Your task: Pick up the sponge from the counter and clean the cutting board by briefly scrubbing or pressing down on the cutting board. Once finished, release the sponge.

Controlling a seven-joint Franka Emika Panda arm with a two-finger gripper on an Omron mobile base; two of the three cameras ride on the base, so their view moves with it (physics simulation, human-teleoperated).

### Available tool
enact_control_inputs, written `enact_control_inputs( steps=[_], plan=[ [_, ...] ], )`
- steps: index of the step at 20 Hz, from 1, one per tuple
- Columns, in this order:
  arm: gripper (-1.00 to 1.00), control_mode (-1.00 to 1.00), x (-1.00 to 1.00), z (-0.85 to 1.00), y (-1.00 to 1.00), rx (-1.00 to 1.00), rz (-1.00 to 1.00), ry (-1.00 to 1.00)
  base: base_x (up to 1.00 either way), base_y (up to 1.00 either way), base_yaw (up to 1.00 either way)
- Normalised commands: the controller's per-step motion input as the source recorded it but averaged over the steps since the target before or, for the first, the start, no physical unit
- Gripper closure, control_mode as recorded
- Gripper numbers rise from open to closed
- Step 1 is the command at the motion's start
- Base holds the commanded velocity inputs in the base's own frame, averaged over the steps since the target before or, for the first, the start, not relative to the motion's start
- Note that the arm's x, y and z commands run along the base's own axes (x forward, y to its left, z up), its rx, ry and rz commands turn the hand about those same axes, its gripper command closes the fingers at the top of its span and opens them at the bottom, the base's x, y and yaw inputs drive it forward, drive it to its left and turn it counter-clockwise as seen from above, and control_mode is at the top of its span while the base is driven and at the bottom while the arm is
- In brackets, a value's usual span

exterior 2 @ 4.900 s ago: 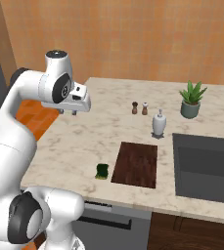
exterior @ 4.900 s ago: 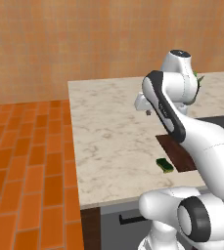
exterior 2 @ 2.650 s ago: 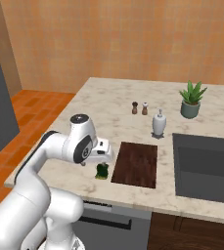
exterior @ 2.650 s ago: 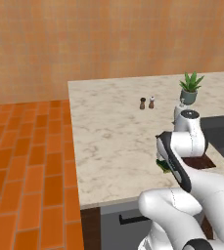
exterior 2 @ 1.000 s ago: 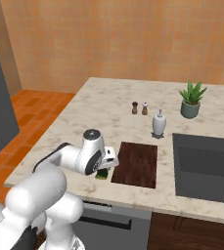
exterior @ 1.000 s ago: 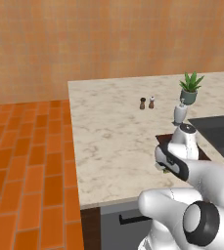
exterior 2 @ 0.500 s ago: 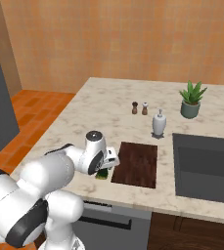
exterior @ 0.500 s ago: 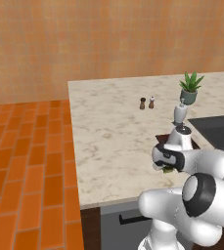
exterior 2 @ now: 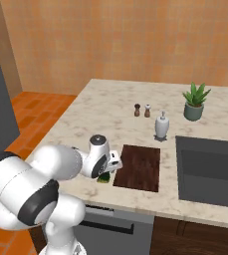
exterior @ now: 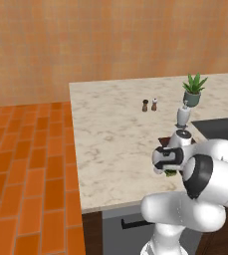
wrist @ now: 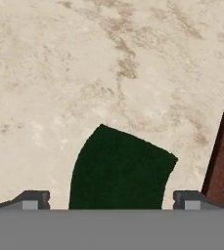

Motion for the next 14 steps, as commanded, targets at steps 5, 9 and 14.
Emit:
enact_control_inputs(
  steps=[5, 9, 14],
  plan=[
    [-1.00, -1.00, 0.13, -0.14, 0.00, 0.00, 0.04, 0.00, 0.00, 0.00, 0.00],
    [-1.00, -1.00, 0.10, -0.13, 0.00, 0.00, 0.04, 0.00, 0.00, 0.00, 0.00],
    [1.00, -1.00, 0.01, -0.37, 0.01, -0.01, 0.01, 0.00, 0.00, 0.00, 0.00]
  ],
)
